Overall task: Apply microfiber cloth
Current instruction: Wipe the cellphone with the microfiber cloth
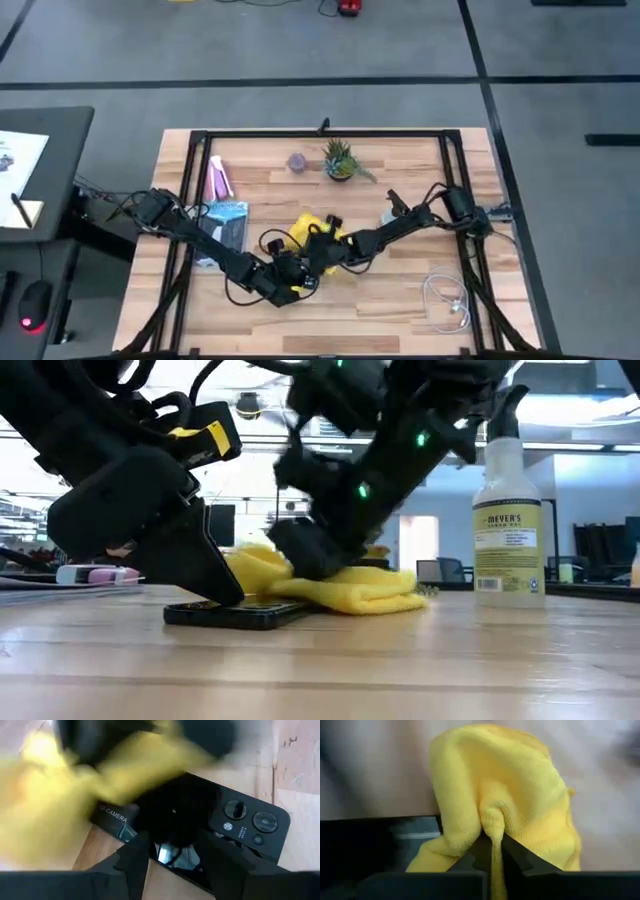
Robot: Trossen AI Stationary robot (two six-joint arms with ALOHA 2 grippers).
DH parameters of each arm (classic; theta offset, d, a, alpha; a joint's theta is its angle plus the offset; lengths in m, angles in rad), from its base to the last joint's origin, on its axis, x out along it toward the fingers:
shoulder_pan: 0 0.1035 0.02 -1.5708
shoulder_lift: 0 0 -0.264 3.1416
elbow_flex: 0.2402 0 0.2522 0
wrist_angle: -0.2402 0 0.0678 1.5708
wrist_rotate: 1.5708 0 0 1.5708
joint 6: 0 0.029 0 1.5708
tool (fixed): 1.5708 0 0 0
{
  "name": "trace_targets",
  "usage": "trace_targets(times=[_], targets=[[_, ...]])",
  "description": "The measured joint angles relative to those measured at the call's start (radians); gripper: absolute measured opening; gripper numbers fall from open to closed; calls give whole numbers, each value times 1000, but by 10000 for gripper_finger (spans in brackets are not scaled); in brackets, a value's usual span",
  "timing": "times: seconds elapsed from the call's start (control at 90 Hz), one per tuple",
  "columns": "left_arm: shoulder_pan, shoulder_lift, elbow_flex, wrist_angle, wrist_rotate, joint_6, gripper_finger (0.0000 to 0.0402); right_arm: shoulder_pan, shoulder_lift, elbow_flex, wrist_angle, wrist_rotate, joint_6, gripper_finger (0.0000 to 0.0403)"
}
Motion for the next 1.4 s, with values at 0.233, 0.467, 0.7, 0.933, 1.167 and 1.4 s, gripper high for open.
trace_targets(times=[0.233, 0.467, 0.7, 0.933, 1.167, 1.4], targets=[[0, 0, 0, 0, 0, 0, 154, 50, -73, 3, -7, 43, 32, 4], [0, 0, 0, 2, -2, 0, 154, 90, -37, 4, 159, -237, -11, 4], [0, 0, -2, 12, -5, 12, 154, 48, 22, 5, 183, -219, 15, 4], [-1, 0, -2, 12, -5, 13, 154, -11, 24, 0, 111, -59, 73, 4], [-5, -1, -2, 25, 24, 4, 154, 62, 21, 2, 106, -174, 72, 4], [-7, -1, -1, 37, 41, 0, 154, 128, 21, 2, 70, -121, 84, 4]])
